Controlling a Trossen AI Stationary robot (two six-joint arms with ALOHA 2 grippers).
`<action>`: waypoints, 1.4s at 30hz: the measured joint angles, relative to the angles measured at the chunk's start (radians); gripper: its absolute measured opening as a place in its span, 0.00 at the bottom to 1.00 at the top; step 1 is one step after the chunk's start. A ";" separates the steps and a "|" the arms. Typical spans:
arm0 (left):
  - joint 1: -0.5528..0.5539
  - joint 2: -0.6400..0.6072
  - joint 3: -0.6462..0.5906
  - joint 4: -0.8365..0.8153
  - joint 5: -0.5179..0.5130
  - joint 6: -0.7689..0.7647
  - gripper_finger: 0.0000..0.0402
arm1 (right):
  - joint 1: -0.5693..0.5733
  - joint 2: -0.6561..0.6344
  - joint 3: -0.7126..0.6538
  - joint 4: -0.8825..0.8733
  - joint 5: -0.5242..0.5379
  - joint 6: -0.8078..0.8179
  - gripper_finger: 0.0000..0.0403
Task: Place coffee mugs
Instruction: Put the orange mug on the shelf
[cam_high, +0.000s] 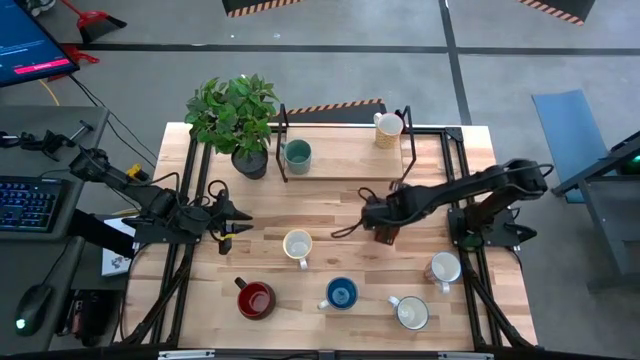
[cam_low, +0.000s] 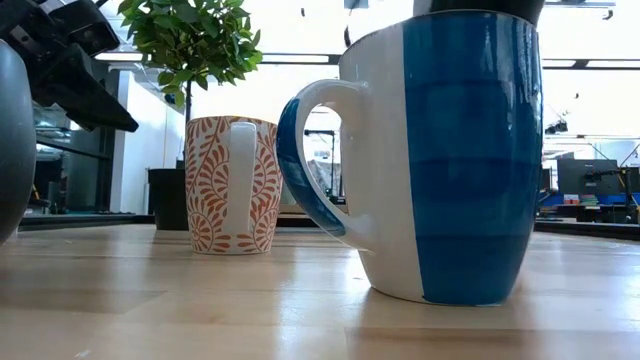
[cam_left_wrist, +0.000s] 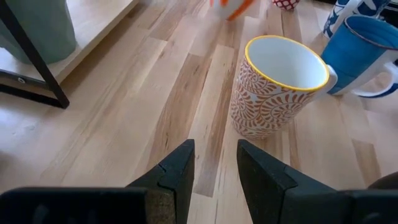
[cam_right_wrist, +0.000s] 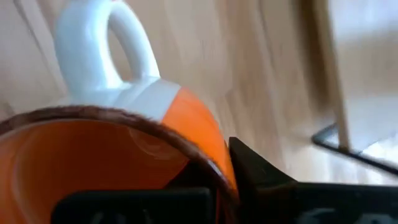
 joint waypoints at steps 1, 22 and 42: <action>0.000 0.000 0.000 0.000 0.000 -0.004 0.27 | -0.010 -0.011 0.010 0.002 0.015 -0.013 0.01; 0.000 0.000 0.000 -0.001 -0.006 -0.006 0.27 | -0.593 0.084 0.475 0.177 -0.180 -0.479 0.00; 0.000 0.000 0.000 -0.009 -0.017 -0.005 0.27 | -0.742 0.669 1.154 -0.193 -0.357 -0.644 0.00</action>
